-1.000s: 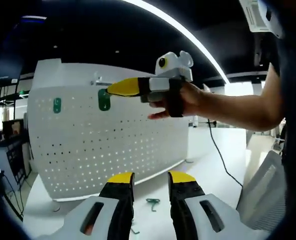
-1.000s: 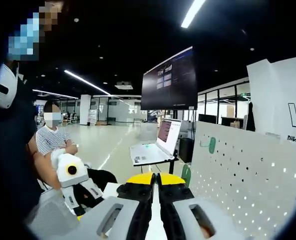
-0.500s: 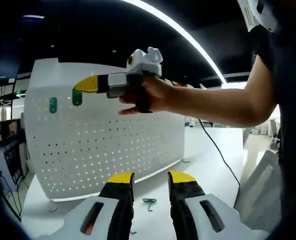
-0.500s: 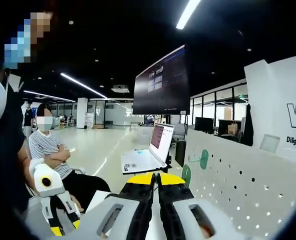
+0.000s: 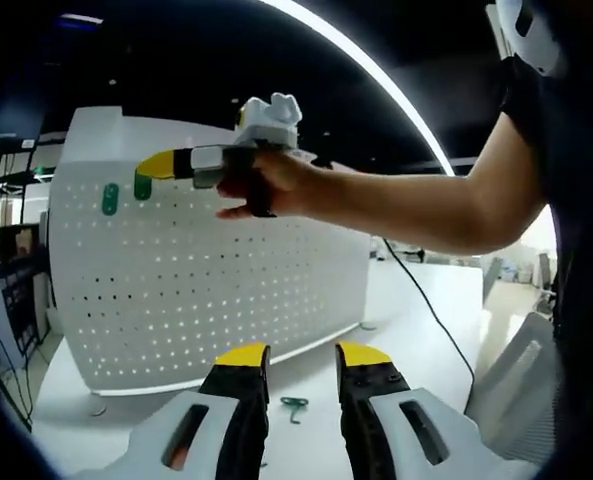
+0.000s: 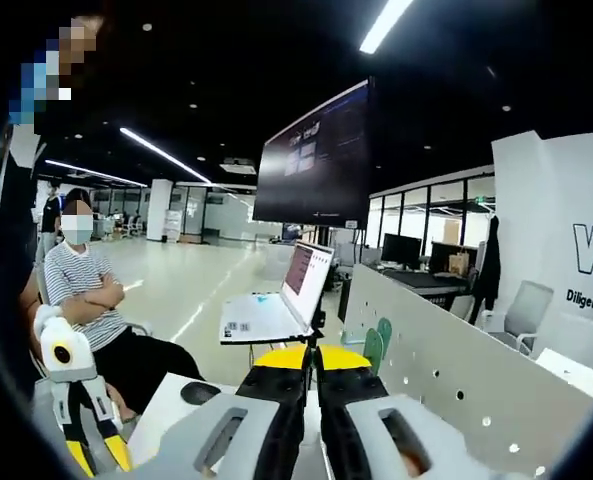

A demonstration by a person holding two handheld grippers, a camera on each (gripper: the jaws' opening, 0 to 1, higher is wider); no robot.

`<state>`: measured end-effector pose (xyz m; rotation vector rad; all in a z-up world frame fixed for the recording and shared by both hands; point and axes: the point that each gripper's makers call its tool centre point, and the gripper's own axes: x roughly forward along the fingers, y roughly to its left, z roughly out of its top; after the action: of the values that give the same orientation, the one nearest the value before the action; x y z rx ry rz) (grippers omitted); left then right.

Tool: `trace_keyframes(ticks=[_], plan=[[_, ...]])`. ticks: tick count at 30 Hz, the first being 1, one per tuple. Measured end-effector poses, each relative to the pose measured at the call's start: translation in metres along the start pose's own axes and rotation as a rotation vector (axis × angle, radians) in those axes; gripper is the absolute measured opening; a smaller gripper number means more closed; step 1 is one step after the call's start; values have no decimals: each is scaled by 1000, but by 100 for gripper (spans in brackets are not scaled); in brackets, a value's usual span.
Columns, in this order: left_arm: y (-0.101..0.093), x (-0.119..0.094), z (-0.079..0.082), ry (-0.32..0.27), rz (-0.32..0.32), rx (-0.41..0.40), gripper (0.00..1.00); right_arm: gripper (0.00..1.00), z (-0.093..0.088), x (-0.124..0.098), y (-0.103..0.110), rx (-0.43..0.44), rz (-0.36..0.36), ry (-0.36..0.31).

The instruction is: Insert the hook assembly into the mounting plate slot until the hook locks in place.

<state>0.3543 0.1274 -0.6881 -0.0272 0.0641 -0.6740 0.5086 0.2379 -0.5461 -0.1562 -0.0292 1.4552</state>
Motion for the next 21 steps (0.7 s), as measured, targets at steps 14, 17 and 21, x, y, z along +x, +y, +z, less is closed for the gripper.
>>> trace_keyframes(ticks=[14,17,21], plan=[[1,0,0,-7,-9,-37,26,1,-11,7,-17,10,-18,23],[1,1,-1,-8,-10,-45,26,1,-11,6,-19,9,-21,20],[1,2,-2,-2,-14,-48,26,1,-12,4,-23,12,-31,16]])
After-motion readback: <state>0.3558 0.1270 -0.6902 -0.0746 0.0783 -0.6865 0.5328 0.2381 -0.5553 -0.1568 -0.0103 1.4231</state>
